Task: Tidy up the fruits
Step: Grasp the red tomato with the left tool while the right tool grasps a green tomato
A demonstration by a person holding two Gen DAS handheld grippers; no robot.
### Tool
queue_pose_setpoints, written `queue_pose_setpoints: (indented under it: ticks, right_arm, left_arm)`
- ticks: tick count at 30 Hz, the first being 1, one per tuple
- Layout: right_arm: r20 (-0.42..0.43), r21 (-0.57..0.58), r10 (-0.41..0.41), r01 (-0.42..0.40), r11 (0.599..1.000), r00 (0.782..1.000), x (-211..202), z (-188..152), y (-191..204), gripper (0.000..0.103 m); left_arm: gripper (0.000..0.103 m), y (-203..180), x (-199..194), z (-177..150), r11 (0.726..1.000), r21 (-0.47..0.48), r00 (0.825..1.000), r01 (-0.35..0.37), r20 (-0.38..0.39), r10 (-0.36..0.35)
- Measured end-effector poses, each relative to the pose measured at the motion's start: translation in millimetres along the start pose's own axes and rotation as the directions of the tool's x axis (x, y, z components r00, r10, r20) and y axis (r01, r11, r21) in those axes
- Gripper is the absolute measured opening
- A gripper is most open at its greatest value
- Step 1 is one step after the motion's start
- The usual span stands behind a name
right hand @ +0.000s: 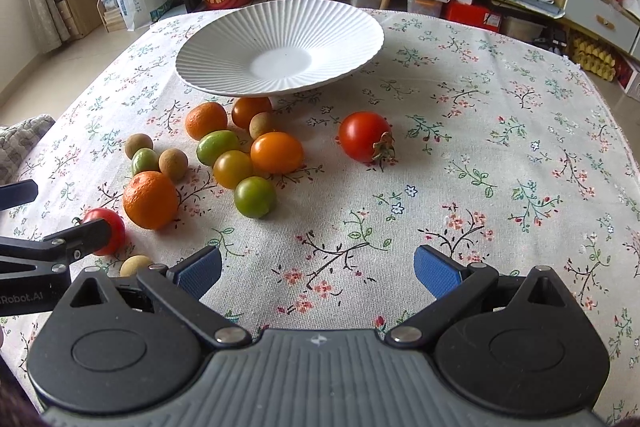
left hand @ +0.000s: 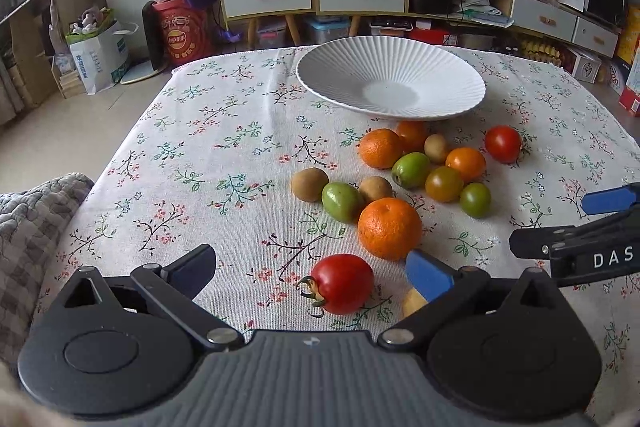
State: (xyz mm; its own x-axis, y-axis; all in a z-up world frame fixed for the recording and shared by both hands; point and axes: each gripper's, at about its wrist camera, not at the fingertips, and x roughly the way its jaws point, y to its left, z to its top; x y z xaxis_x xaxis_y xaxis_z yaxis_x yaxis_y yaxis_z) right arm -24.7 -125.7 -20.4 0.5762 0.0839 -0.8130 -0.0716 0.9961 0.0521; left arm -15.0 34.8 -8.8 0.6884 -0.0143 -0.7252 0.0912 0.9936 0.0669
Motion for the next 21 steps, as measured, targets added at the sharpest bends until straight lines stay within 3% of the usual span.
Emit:
queue_pose_setpoints:
  ticks: [5, 12, 16, 19, 21]
  right_arm:
    - [0.025, -0.014, 0.044, -0.043, 0.999, 0.999, 5.6, 1.0, 2.3, 0.102]
    - [0.057, -0.059, 0.116, -0.113, 0.992, 0.992, 19.2, 0.4, 6.4, 0.097]
    - [0.084, -0.112, 0.137, -0.127, 0.986, 0.987, 22.0, -1.8, 9.3, 0.087]
    - [0.093, -0.127, 0.162, -0.150, 0.980, 0.982, 22.5, -2.9, 9.9, 0.081]
    - [0.103, -0.136, 0.168, -0.153, 0.979, 0.980, 21.8, -3.5, 10.2, 0.079]
  left_arm:
    - [0.096, 3.7, 7.7, -5.0, 0.999, 0.041, 1.000, 0.017, 0.008, -0.018]
    - [0.094, 13.5, 17.4, -8.5, 0.997, 0.017, 0.997, 0.076, -0.018, -0.075]
    - [0.086, 14.4, 18.2, -11.8, 0.994, 0.011, 0.994, 0.108, -0.029, -0.107]
    - [0.072, 17.1, 18.8, -13.1, 0.991, -0.010, 0.990, 0.136, -0.044, -0.136]
    - [0.068, 19.5, 19.0, -14.0, 0.989, -0.029, 0.988, 0.147, -0.049, -0.148]
